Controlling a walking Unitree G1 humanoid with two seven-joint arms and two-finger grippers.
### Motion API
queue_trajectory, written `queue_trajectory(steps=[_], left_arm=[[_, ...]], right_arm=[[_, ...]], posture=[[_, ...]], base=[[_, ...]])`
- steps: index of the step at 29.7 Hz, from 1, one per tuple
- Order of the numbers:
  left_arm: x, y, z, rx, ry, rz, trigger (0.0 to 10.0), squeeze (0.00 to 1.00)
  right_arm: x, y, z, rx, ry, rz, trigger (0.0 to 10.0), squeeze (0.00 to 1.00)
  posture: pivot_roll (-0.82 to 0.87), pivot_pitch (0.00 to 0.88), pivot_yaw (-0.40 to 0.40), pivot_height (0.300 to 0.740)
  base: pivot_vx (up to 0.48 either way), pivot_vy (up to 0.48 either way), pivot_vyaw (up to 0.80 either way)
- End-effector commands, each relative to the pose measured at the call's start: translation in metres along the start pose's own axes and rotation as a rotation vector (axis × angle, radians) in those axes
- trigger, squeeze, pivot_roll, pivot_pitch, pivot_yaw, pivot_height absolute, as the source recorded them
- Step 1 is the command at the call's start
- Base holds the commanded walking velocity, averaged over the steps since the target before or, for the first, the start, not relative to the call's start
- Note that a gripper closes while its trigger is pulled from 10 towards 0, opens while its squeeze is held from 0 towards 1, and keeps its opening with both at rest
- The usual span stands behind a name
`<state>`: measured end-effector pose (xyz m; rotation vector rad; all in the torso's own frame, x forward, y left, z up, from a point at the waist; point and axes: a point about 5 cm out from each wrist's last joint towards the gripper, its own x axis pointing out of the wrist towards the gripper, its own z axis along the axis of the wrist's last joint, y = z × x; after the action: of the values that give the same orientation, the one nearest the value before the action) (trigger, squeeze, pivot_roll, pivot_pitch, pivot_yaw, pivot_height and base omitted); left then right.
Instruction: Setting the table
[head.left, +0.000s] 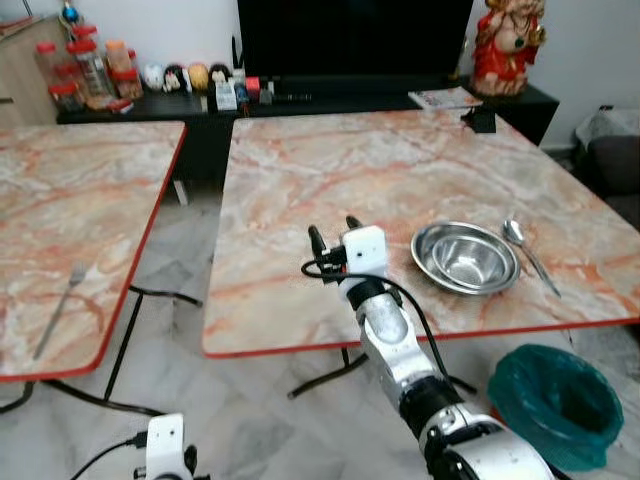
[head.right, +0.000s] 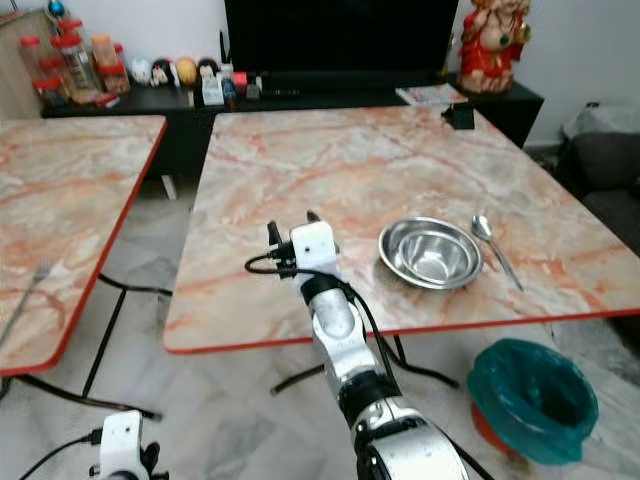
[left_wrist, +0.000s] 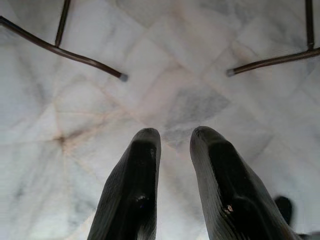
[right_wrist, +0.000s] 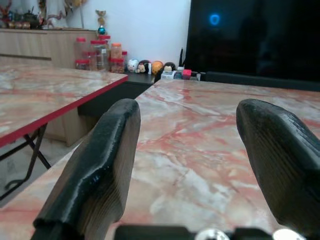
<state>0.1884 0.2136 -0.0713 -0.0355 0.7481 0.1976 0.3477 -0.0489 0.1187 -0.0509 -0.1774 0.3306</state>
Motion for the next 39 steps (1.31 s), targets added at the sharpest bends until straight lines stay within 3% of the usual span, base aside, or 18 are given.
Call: queue_trajectory(steps=[1,39], left_arm=[[-0.0001,0.0005,-0.0008,-0.001,0.005,0.000,10.0,0.00],[0.0012,0.0096,0.0052,0.008,-0.010,0.016,10.0,0.00]], right_arm=[[0.0005,0.0002,0.0014,-0.002,-0.006,0.000,10.0,0.00],[0.0005,-0.0004,0.0018,0.029,-0.010,-0.034,10.0,0.00]], posture=[[0.05,0.000,0.031,0.728],[0.06,0.000,0.063,0.728]], base=[[0.000,0.337,0.66],[0.000,0.337,0.16]])
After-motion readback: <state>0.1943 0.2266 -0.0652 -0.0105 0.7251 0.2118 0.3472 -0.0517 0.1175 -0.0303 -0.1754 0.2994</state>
